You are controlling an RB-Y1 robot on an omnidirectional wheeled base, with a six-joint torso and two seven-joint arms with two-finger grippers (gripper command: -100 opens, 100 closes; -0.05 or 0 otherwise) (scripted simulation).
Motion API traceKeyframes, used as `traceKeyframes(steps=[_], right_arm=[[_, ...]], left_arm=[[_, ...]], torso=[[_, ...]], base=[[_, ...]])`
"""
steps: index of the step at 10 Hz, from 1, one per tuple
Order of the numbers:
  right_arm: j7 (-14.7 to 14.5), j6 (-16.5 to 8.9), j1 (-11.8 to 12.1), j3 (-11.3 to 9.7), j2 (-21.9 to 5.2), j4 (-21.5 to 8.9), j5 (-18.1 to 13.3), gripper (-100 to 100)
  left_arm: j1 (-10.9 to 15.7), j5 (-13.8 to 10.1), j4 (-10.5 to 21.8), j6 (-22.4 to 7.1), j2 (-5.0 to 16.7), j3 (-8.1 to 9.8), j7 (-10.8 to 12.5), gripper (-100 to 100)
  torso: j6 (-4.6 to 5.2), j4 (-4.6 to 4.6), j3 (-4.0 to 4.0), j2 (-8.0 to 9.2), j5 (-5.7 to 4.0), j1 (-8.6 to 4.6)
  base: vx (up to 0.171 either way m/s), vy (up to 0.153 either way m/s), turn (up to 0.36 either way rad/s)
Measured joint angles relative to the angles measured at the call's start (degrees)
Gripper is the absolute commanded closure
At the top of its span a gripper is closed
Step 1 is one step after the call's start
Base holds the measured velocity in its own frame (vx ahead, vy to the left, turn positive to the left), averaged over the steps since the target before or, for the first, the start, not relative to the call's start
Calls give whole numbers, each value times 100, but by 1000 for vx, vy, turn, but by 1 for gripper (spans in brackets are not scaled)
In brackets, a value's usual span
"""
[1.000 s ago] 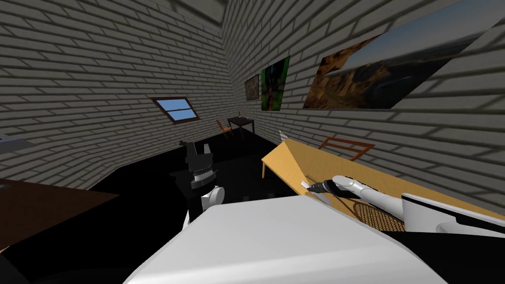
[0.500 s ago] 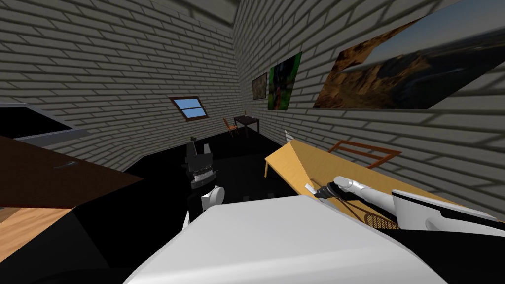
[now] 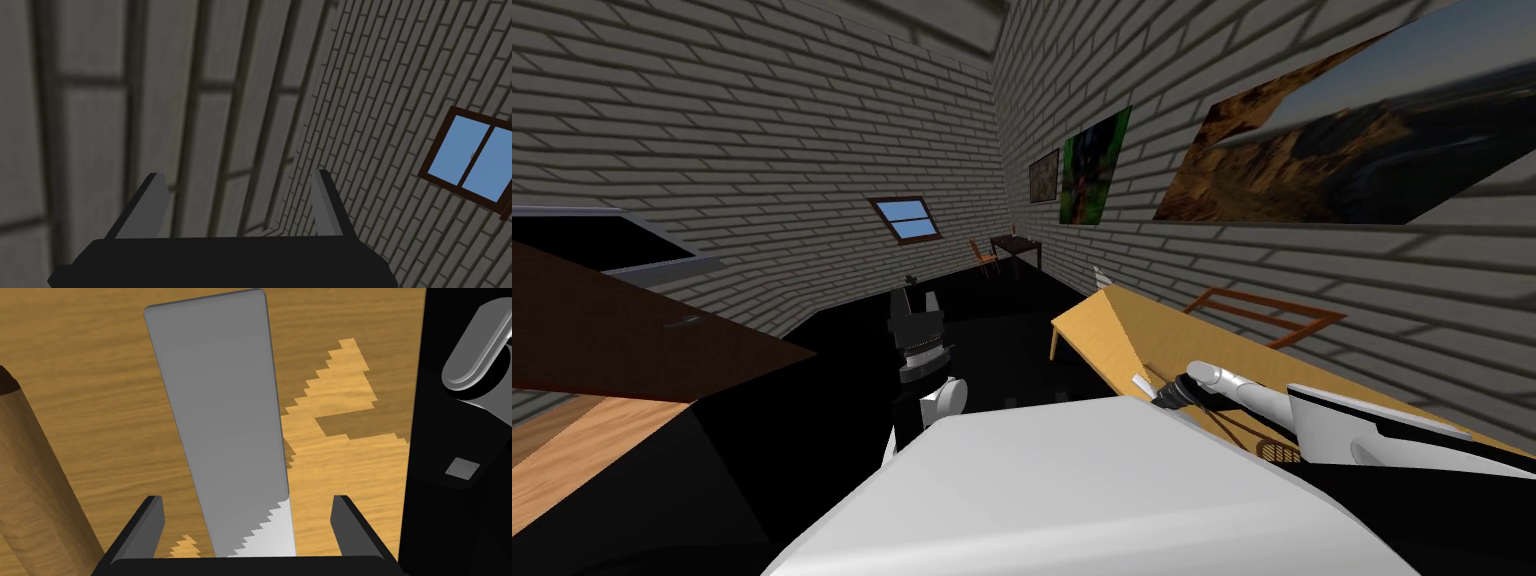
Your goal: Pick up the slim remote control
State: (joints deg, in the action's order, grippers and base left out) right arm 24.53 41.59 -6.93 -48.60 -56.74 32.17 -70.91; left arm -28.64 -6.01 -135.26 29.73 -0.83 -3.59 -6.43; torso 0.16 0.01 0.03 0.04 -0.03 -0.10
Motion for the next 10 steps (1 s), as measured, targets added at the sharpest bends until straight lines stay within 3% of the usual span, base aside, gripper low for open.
traceKeyframes(steps=[1, 2, 3, 7, 8, 9, 10], right_arm=[[-137, -51, 27, 27, 124, -164, 51, -100], [-100, -125, 100, 3, 106, -47, 38, -100], [-76, -146, 108, -2, 101, -26, 35, 100], [-84, -129, 107, -5, 110, -18, 35, 100], [-82, -129, 108, -4, 111, -19, 36, 0], [-81, -129, 108, -4, 111, -19, 36, 100], [-48, -85, 54, -8, 55, 4, 13, 100]], left_arm=[[0, 0, 0, 0, 0, 0, 0, 0], [-1, 0, 0, 0, 0, 0, 0, 0], [0, 0, 0, 0, 0, 0, 0, 0], [0, 0, 0, 0, 0, 0, 0, 0], [0, 0, 0, 0, 0, 0, 0, 0], [0, 0, 0, 0, 0, 0, 0, 0], [0, 0, 0, 0, 0, 0, 0, 0]], torso=[[0, -2, -5, -10, -1, -7], [1, -2, -6, -11, 0, -4], [1, -1, -3, -5, 2, 3], [2, -1, -4, -6, -4, -16], [1, -1, -4, -6, -4, -17], [1, -1, -4, -6, -4, -17], [3, 1, 0, 0, 1, -9]], base=[[40, -33, 11], [14, -12, 0], [0, 0, 0], [0, 0, 0], [0, 0, 0], [-24, 21, -44], [-37, 34, -56]])
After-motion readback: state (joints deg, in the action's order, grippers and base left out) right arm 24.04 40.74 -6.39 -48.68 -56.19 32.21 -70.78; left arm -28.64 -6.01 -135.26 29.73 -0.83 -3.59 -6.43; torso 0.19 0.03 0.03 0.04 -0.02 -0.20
